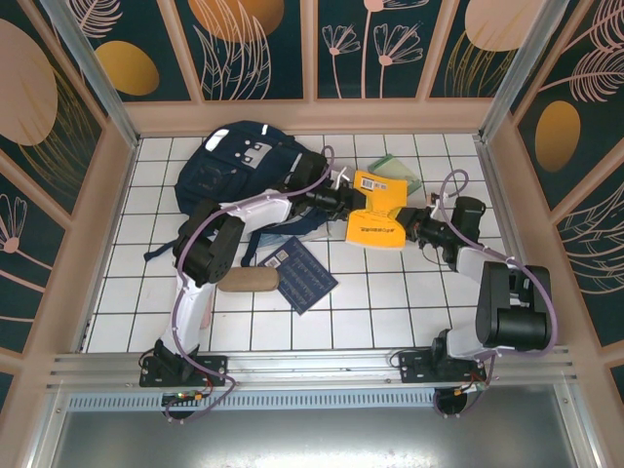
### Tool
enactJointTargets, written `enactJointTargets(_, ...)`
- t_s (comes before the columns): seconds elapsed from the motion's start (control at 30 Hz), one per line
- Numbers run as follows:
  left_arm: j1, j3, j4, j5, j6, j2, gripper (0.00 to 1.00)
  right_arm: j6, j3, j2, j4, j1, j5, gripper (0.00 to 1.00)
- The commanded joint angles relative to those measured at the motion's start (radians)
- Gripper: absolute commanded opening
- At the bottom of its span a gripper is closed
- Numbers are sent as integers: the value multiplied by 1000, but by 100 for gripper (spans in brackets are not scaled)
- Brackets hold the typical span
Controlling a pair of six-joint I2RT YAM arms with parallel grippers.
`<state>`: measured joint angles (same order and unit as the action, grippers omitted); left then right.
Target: Pack books, pencil case, and school supplies into a backpack
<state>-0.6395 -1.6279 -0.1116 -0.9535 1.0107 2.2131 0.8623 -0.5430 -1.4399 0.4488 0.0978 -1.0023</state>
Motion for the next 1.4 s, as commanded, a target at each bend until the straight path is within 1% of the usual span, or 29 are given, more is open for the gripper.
enactJointTargets(0.0,25,-137,298,77,-269,-33,37,-54,-15,43,-50,7,27,0)
enactJointTargets(0.07,41,-183,408,178,-356,-43,44,-64,-15,58,-72,9,49,0)
enactJointTargets(0.1,48,-197,454,236,-387,-50,45,-65,-15,64,-76,9,56,0)
enactJointTargets(0.2,55,-259,596,461,-497,-72,50,-69,-12,77,-89,8,76,0)
enactJointTargets(0.27,55,-291,668,622,-559,-80,51,-70,-13,83,-98,9,89,0)
enactJointTargets(0.37,55,-308,735,824,-637,-82,52,-66,-11,84,-99,9,96,0)
enactJointTargets(0.47,56,-304,768,992,-696,-78,53,-63,-9,88,-98,9,99,0)
enactJointTargets(0.63,56,-300,780,1186,-755,-39,53,-60,-5,98,-101,7,102,0)
enactJointTargets(0.7,55,-309,778,1215,-771,-13,53,-56,-3,99,-101,6,101,0)
enactJointTargets(0.8,56,-335,777,1225,-785,34,54,-53,-1,99,-100,4,97,0)
enactJointTargets(1.0,56,-350,783,1188,-795,103,54,-49,0,108,-105,-4,101,0)
enactJointTargets(1.07,56,-354,782,1197,-795,116,54,-44,1,110,-98,-7,102,0)
enactJointTargets(1.1,55,-358,785,1212,-796,123,52,-40,3,111,-92,-9,101,0)
enactJointTargets(1.13,55,-361,786,1227,-795,128,48,-35,3,111,-86,-12,102,0)
enactJointTargets(1.17,55,-360,787,1242,-794,129,39,-27,3,111,-78,-16,102,0)
enactJointTargets(1.23,55,-360,787,1253,-792,127,17,-7,2,111,-60,-26,105,0)
enactJointTargets(1.27,55,-361,787,1251,-787,122,2,2,-1,111,-51,-31,109,0)
enactJointTargets(1.3,55,-360,786,1245,-784,112,0,12,-5,111,-44,-38,113,0)
enactJointTargets(1.37,56,-360,780,1230,-778,84,0,19,-20,110,-43,-51,123,0)
